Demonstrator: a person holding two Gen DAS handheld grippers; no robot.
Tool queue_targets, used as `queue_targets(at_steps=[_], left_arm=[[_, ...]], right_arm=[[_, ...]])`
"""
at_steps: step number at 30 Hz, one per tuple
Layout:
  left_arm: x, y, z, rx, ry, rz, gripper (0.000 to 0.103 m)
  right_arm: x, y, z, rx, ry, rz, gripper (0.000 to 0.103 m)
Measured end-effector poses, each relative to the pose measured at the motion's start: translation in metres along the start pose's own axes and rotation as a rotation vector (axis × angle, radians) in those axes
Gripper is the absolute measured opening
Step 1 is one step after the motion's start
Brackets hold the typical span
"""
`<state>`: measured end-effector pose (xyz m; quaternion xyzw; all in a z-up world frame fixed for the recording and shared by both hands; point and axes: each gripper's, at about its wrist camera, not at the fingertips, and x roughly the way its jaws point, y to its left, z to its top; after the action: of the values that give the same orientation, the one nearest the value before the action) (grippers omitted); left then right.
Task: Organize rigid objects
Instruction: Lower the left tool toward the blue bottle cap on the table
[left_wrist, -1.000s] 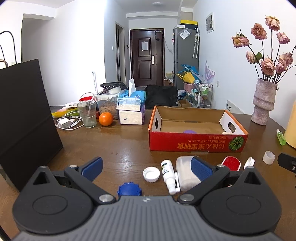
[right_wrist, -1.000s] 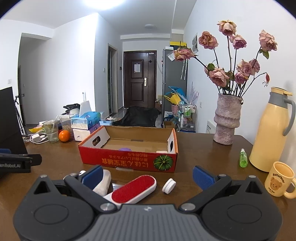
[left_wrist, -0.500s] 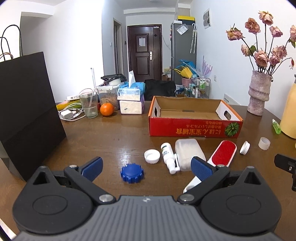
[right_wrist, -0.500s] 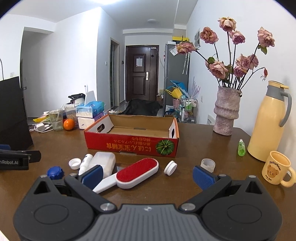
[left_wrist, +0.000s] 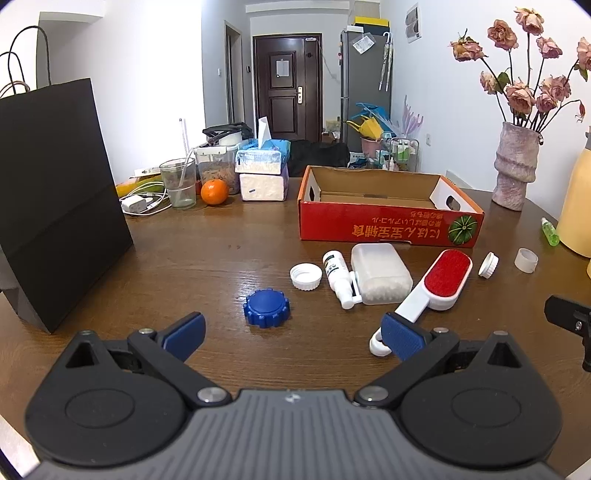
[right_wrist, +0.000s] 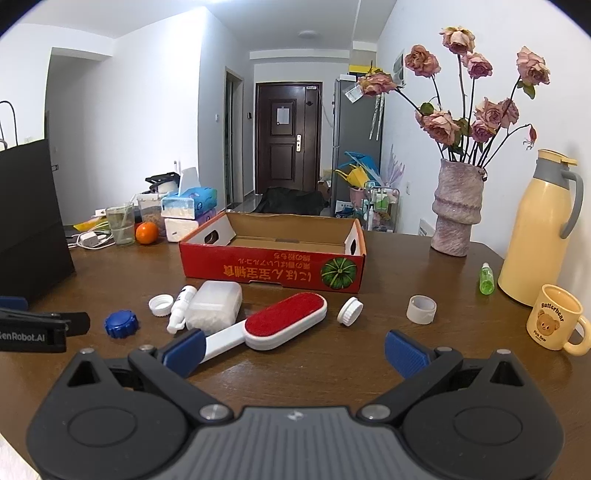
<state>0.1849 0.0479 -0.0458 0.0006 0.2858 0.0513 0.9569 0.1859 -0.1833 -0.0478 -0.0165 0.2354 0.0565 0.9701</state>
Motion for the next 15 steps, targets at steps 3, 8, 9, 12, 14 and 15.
queue_targets(at_steps=[3,8,9,12,14,15], left_arm=[[0.004,0.005,-0.001,-0.005,0.008,0.005,0.103],[0.015,0.013,-0.004,-0.014,0.029,0.021,0.103],[0.017,0.015,-0.004,-0.015,0.033,0.025,0.103],[0.024,0.019,-0.005,-0.010,0.041,0.030,0.103],[0.029,0.020,-0.005,-0.003,0.044,0.033,0.103],[0.031,0.021,-0.005,-0.001,0.046,0.036,0.103]], right_arm=[[0.003,0.002,-0.001,-0.002,0.008,0.001,0.103],[0.011,0.006,-0.003,-0.001,0.024,0.001,0.103],[0.014,0.007,-0.003,-0.002,0.029,0.001,0.103],[0.023,0.010,-0.004,-0.006,0.047,0.001,0.103],[0.029,0.012,-0.004,-0.008,0.058,0.005,0.103],[0.031,0.013,-0.005,-0.008,0.063,0.006,0.103]])
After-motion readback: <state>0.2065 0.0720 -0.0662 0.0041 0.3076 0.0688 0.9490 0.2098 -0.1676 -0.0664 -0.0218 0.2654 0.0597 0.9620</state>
